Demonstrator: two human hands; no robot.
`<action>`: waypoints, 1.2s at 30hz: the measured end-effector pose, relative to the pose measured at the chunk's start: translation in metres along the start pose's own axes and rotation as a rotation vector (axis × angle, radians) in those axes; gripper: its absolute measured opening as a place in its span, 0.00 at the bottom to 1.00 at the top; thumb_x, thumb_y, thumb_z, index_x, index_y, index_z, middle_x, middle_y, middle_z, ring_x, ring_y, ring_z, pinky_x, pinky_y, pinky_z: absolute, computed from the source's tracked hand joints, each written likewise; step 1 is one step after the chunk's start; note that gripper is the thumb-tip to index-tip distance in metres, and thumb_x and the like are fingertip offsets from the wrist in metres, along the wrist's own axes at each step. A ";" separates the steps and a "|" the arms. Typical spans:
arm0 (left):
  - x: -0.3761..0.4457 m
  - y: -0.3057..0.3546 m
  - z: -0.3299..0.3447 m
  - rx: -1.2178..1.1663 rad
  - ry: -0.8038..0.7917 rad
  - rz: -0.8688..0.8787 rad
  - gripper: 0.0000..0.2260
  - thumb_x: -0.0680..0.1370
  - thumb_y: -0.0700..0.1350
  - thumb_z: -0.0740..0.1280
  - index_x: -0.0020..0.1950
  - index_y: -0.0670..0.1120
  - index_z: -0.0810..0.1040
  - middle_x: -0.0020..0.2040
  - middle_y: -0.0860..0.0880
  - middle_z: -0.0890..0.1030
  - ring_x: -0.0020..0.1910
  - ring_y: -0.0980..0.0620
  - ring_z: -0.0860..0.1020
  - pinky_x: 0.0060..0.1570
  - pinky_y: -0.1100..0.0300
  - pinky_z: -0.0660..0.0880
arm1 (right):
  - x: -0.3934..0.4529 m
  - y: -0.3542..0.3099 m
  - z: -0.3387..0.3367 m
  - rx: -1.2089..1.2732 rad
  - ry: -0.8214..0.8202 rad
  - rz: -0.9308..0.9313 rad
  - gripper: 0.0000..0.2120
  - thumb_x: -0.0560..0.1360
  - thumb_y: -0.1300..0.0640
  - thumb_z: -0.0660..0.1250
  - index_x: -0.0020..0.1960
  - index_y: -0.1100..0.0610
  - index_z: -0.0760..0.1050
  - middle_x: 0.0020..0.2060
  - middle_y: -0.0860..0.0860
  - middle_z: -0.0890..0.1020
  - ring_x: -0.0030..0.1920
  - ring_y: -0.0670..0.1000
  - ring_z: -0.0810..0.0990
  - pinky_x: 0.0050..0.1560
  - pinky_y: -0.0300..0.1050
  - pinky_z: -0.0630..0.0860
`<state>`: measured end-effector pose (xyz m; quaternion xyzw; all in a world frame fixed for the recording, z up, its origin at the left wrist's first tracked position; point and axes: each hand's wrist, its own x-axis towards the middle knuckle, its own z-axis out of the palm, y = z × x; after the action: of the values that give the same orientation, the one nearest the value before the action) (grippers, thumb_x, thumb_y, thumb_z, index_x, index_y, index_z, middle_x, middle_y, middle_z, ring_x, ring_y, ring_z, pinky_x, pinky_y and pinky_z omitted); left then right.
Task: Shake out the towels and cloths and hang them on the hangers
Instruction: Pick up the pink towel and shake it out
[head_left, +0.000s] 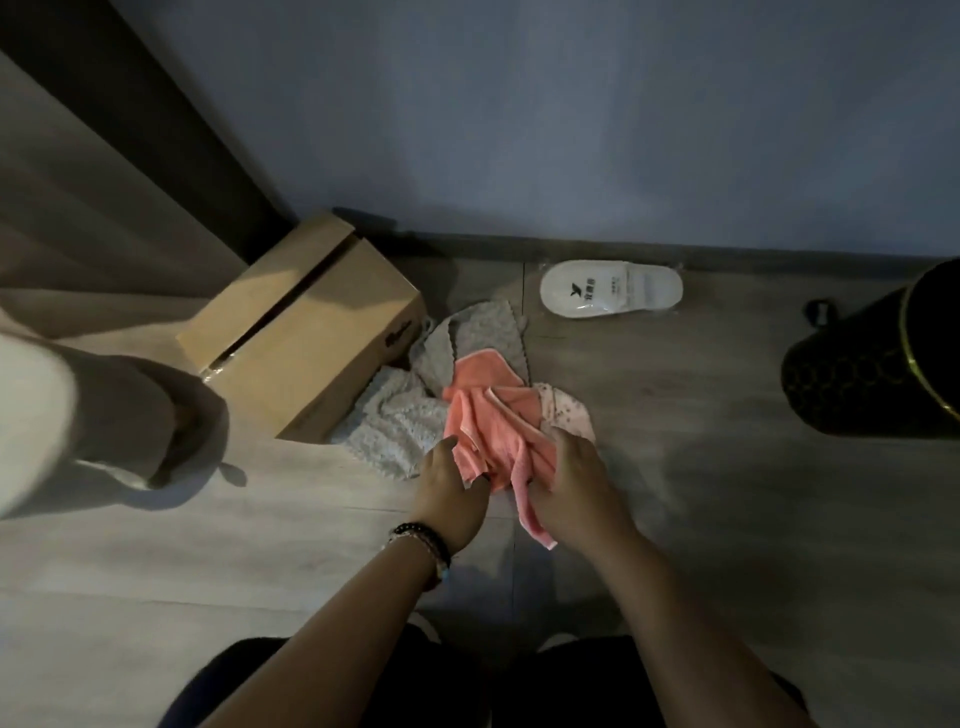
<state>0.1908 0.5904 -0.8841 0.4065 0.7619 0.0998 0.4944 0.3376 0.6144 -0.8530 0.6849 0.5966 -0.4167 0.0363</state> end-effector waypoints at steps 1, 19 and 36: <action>0.020 -0.011 0.011 0.007 -0.010 -0.020 0.21 0.76 0.47 0.67 0.67 0.44 0.69 0.65 0.46 0.71 0.64 0.45 0.70 0.59 0.56 0.68 | 0.014 0.009 0.009 -0.112 -0.031 -0.014 0.34 0.75 0.46 0.66 0.75 0.54 0.55 0.69 0.55 0.67 0.68 0.57 0.68 0.65 0.54 0.70; 0.186 -0.074 0.072 -0.044 0.109 -0.246 0.18 0.73 0.45 0.68 0.59 0.37 0.75 0.58 0.37 0.78 0.56 0.39 0.77 0.53 0.52 0.74 | 0.087 0.007 -0.002 -0.450 0.026 -0.091 0.25 0.76 0.47 0.62 0.69 0.55 0.61 0.65 0.56 0.68 0.66 0.60 0.68 0.59 0.53 0.69; 0.036 0.004 -0.056 -0.539 0.035 0.361 0.13 0.70 0.45 0.75 0.52 0.43 0.80 0.46 0.46 0.85 0.42 0.51 0.82 0.42 0.59 0.77 | 0.087 -0.018 -0.008 0.481 0.016 -0.501 0.10 0.73 0.64 0.68 0.47 0.48 0.78 0.44 0.46 0.84 0.46 0.45 0.82 0.51 0.45 0.77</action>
<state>0.1392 0.6325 -0.8785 0.3878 0.6319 0.3911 0.5453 0.3211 0.6922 -0.8928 0.5092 0.6313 -0.5360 -0.2342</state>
